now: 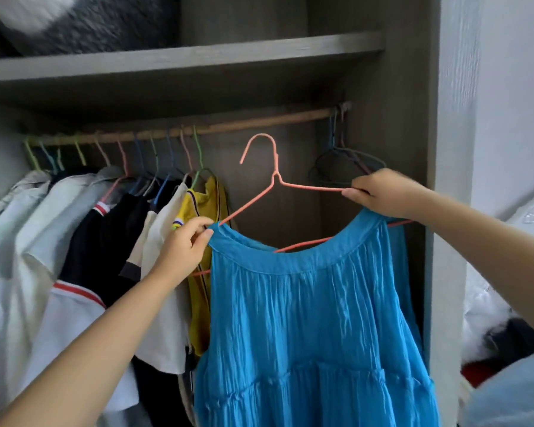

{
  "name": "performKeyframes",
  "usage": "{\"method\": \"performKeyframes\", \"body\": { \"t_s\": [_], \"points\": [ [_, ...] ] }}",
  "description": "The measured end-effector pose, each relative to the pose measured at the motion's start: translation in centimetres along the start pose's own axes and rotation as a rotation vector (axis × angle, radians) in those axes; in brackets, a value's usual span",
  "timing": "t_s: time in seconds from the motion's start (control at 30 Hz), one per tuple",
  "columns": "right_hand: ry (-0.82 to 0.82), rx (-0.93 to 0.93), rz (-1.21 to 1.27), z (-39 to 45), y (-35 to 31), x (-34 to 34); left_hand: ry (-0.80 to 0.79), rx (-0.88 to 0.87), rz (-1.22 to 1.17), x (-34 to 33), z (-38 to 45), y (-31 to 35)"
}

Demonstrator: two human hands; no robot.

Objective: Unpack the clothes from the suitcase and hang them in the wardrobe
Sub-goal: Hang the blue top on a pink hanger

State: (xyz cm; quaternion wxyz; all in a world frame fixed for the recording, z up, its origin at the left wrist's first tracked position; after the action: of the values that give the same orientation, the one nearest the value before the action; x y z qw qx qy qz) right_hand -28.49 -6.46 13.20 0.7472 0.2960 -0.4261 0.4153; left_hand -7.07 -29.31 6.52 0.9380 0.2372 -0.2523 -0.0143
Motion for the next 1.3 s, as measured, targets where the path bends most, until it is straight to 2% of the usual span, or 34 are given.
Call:
{"method": "performKeyframes", "body": {
  "t_s": [0.13, 0.23, 0.37, 0.47, 0.63, 0.7, 0.83, 0.9, 1.0, 1.07, 1.17, 1.3],
  "points": [
    [0.050, -0.008, -0.030, 0.3, -1.4, 1.5, -0.168, 0.075, -0.067, -0.4, 1.4, -1.2],
    [0.158, 0.000, -0.191, 0.8, -3.1, 3.9, -0.233, 0.207, -0.107, -1.3, 2.9, -2.6],
    [0.258, -0.054, -0.387, 0.8, -4.0, 6.2, -0.261, 0.340, 0.131, -0.7, 3.8, -4.7],
    [0.272, -0.229, -0.428, -0.1, -3.4, 5.3, -0.204, 0.267, 0.277, -0.1, 3.4, -5.0],
    [0.302, -0.466, -0.136, 0.7, -3.6, 3.1, -0.007, -0.064, 0.624, 2.0, 2.3, -3.8],
    [0.308, -0.525, 0.040, 2.3, -4.0, 2.7, 0.037, -0.118, 0.734, 2.9, 2.0, -3.4],
    [0.214, -0.603, 0.676, 6.4, -5.9, 1.3, -0.037, 0.203, 0.673, 4.6, 2.5, -3.1],
    [0.180, -0.590, 0.908, 8.5, -7.6, 0.5, -0.069, 0.248, 0.678, 5.4, 3.6, -3.0],
    [0.172, -0.534, 1.077, 11.0, -9.6, 0.1, -0.171, 0.242, 0.742, 6.1, 5.4, -2.7],
    [0.163, -0.494, 1.102, 12.6, -10.6, 0.0, -0.228, 0.265, 0.795, 6.3, 6.4, -2.7],
    [0.183, -0.475, 0.932, 14.1, -11.7, 0.2, -0.269, 0.262, 0.885, 6.1, 7.3, -2.5],
    [0.123, -0.410, 0.789, 16.2, -13.4, -1.1, -0.256, 0.208, 0.843, 5.5, 7.5, -2.2]
  ]
}}
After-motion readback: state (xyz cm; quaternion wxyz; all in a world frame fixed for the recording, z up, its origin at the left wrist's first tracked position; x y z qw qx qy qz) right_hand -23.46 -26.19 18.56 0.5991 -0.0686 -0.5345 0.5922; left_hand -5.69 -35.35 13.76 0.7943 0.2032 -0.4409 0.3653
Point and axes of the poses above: each hand's wrist, its own z-axis towards the middle knuckle, its own x-axis out of the back of the hand, y = z × x, the point moved 2 cm from there along z, towards the middle knuckle, and after that the axes turned 4 degrees about -z, right-handed, at the moved point
